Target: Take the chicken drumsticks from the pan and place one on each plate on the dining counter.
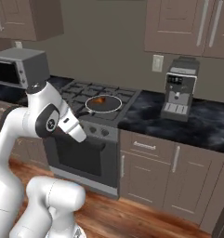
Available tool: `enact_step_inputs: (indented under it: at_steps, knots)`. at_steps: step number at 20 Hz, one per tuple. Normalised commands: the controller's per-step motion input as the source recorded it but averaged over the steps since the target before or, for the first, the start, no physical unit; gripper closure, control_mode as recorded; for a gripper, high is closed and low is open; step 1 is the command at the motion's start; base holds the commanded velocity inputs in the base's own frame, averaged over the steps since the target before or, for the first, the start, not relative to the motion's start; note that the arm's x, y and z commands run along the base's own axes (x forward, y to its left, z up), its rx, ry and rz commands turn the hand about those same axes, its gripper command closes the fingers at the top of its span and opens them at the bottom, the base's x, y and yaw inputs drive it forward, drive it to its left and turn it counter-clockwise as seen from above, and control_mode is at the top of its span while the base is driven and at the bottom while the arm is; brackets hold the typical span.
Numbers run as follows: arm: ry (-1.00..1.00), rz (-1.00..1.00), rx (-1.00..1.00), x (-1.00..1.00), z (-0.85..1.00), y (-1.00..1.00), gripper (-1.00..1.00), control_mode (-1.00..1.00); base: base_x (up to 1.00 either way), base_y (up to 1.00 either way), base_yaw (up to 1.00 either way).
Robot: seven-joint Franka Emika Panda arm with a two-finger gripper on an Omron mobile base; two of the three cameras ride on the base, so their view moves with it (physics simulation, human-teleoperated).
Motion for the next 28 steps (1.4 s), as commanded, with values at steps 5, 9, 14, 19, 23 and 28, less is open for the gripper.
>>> enact_step_inputs:
  at_steps: [5, 9, 14, 19, 23, 28]
  knots:
    - [0.00, 0.00, 0.00, 0.00, 0.00, 0.00, -1.00, 1.00, 1.00, 0.34, -0.13]
    - [0.00, 0.00, 0.00, 0.00, 0.00, 0.00, -1.00, 1.00, 1.00, 0.02, -0.06]
    - [0.00, 0.00, 0.00, 0.00, 0.00, 0.00, -1.00, 1.00, 0.94, -0.05, -0.01]
    - [0.00, 0.00, 0.00, 0.12, 0.00, 0.00, -1.00, -1.00, 0.63, -0.07, 0.00]
    - [0.00, 0.00, 0.00, 0.34, 0.00, 0.08, -1.00, -1.00, 0.00, 0.00, 0.00]
    - [0.00, 0.00, 0.00, 0.38, -0.06, 0.37, -1.00, -1.00, 0.00, 0.00, 0.00]
